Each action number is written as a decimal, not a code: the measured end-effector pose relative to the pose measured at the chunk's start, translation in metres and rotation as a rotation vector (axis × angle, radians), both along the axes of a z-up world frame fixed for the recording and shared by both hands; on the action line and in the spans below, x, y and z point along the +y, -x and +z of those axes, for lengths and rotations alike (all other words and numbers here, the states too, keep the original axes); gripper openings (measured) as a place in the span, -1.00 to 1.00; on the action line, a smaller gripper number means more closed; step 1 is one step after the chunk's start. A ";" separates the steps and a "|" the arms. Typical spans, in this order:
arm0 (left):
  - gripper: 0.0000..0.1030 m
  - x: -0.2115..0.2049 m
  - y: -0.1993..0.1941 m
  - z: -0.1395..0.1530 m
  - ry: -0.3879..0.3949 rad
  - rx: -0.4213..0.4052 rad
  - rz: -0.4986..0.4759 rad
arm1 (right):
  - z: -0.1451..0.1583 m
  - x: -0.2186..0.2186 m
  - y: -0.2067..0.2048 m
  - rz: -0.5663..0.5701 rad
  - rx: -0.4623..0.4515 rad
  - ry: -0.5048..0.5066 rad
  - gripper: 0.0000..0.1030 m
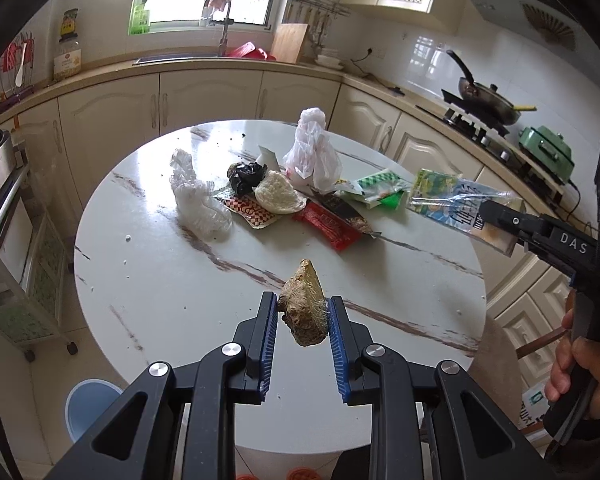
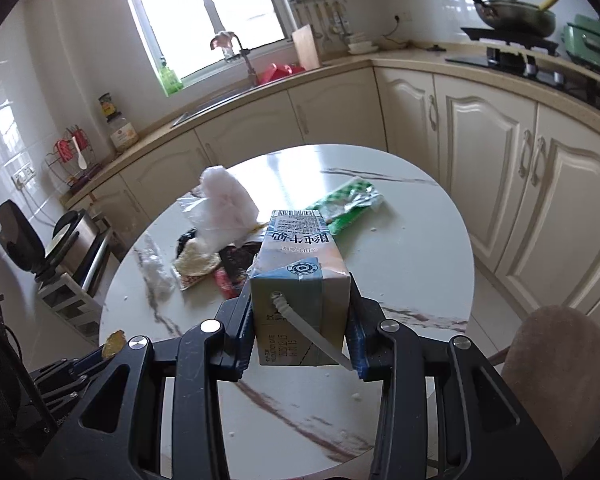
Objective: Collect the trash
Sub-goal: 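Grasp the milk carton with the right gripper and carry both toward the bin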
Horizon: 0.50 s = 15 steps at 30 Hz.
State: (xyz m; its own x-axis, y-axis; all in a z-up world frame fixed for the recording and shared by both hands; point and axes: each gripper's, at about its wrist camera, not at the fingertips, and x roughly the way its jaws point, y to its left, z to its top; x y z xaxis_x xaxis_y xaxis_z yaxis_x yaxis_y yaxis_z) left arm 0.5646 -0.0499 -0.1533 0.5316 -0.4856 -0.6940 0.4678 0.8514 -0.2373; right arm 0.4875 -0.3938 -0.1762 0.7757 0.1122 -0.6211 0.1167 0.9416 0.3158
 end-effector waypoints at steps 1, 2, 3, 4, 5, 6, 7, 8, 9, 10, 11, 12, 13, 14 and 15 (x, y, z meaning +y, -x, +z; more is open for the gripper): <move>-0.59 0.004 0.003 0.003 0.004 -0.007 0.004 | 0.004 0.005 0.002 0.012 -0.011 0.000 -0.30; -0.59 0.006 0.005 0.006 0.006 -0.011 0.007 | 0.008 0.010 0.003 0.024 -0.018 0.004 -0.30; -0.59 0.011 0.008 0.008 0.010 -0.015 0.011 | 0.011 0.016 0.005 0.038 -0.028 0.010 -0.30; -0.59 0.016 0.010 0.010 0.015 -0.019 0.017 | 0.016 0.025 0.006 0.060 -0.036 0.015 -0.30; -0.59 0.021 0.012 0.012 0.018 -0.023 0.024 | 0.018 0.031 0.006 0.076 -0.040 0.018 -0.30; -0.59 0.026 0.015 0.014 0.021 -0.026 0.030 | 0.021 0.039 0.006 0.095 -0.049 0.017 -0.30; -0.59 0.034 0.018 0.016 0.028 -0.032 0.038 | 0.024 0.051 0.005 0.120 -0.052 0.022 -0.30; -0.59 0.040 0.020 0.018 0.032 -0.035 0.045 | 0.024 0.058 0.005 0.135 -0.054 0.025 -0.30; -0.59 0.048 0.023 0.019 0.037 -0.039 0.054 | 0.026 0.069 0.005 0.153 -0.060 0.031 -0.30; -0.59 0.059 0.025 0.020 0.041 -0.043 0.068 | 0.027 0.085 0.003 0.182 -0.063 0.040 -0.30; -0.59 0.068 0.027 0.020 0.042 -0.043 0.080 | 0.027 0.095 0.003 0.201 -0.066 0.042 -0.30; -0.59 0.080 0.030 0.020 0.044 -0.045 0.099 | 0.028 0.108 0.002 0.225 -0.070 0.044 -0.30; -0.59 0.090 0.032 0.019 0.043 -0.046 0.111 | 0.028 0.126 -0.001 0.262 -0.069 0.049 -0.30; -0.59 0.103 0.034 0.018 0.042 -0.045 0.129 | 0.027 0.137 -0.002 0.282 -0.070 0.050 -0.30; -0.59 0.117 0.036 0.017 0.044 -0.044 0.152 | 0.027 0.153 -0.004 0.310 -0.071 0.050 -0.30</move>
State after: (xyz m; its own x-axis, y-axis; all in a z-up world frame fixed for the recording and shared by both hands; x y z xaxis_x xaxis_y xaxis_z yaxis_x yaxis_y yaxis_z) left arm 0.5288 0.0667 -0.1362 0.6306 -0.4263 -0.6485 0.3449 0.9025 -0.2580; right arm 0.4910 -0.2412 -0.1493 0.7510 0.3209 -0.5771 -0.1993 0.9434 0.2653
